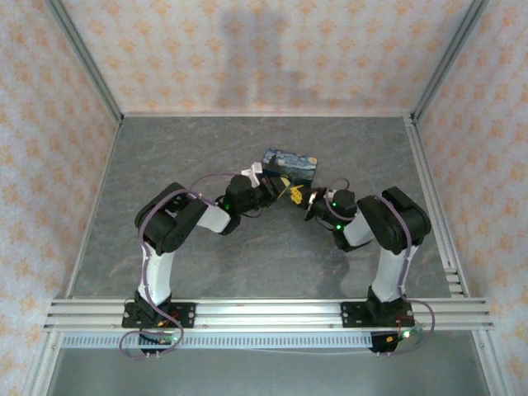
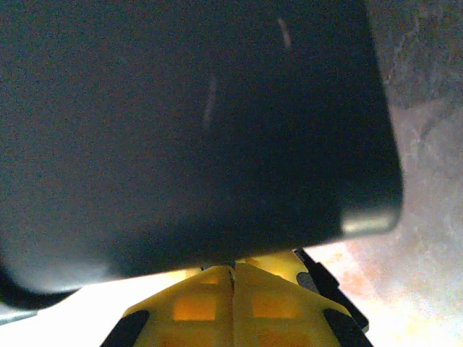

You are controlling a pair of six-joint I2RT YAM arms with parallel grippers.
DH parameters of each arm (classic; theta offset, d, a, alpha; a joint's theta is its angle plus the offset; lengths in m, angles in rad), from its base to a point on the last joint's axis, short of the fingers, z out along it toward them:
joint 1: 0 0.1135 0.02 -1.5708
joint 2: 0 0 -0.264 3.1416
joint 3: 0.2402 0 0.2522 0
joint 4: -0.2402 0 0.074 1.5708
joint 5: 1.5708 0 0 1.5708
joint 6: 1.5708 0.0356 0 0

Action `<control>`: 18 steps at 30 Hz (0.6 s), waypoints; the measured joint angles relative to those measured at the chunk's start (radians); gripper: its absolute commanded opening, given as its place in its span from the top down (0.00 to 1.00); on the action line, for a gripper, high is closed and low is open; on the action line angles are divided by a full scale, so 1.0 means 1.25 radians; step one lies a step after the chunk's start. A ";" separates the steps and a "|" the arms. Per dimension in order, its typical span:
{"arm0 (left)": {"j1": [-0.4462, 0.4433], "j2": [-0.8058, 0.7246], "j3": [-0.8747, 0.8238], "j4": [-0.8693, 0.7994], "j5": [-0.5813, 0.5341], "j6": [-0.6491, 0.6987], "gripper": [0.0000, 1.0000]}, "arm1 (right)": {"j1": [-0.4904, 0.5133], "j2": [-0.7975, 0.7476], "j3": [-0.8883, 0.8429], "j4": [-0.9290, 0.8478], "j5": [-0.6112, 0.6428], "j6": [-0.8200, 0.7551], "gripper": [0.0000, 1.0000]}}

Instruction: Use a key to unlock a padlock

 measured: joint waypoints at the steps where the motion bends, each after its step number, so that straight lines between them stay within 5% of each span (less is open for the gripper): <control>1: -0.002 0.000 -0.001 0.009 0.004 0.000 1.00 | 0.001 -0.011 -0.007 -0.001 0.006 0.008 1.00; 4: -0.005 0.000 -0.001 0.027 0.008 0.000 1.00 | 0.001 -0.029 -0.014 -0.005 0.015 0.008 0.99; 9: -0.009 0.000 -0.006 0.036 0.016 0.001 1.00 | 0.001 -0.034 -0.013 -0.011 0.012 0.008 0.60; 18: -0.021 0.000 -0.011 0.002 0.026 0.022 1.00 | -0.027 -0.012 -0.046 -0.025 -0.063 -0.008 0.51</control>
